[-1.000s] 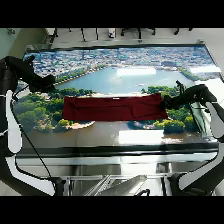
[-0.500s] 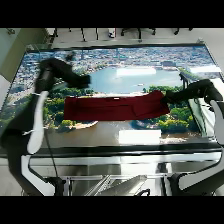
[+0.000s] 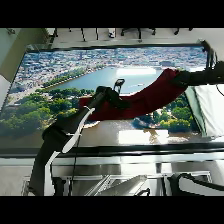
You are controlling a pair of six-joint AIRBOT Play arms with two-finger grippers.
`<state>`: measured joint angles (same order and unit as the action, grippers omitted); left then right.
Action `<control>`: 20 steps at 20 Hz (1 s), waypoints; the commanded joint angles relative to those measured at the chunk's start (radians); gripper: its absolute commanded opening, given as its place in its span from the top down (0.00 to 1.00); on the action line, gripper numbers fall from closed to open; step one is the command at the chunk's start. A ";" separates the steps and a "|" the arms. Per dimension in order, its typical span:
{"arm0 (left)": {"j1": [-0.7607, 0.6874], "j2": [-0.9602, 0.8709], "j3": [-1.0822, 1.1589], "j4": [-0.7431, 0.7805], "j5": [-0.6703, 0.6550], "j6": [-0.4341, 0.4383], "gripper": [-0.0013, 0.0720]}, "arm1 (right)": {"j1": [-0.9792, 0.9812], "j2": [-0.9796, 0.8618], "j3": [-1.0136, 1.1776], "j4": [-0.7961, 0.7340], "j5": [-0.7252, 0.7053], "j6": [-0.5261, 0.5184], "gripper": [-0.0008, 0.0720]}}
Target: Fold the shirts.
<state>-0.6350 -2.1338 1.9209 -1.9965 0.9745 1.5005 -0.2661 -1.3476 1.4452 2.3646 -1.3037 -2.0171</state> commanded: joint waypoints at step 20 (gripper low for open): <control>0.821 1.178 -0.240 -0.203 0.246 0.115 0.96 | 0.934 -0.302 0.005 0.100 0.933 0.115 0.93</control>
<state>0.0357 -1.2110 1.8088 -2.2009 1.2148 1.5574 0.3744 -1.4883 1.4498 2.4561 -0.8249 -1.9362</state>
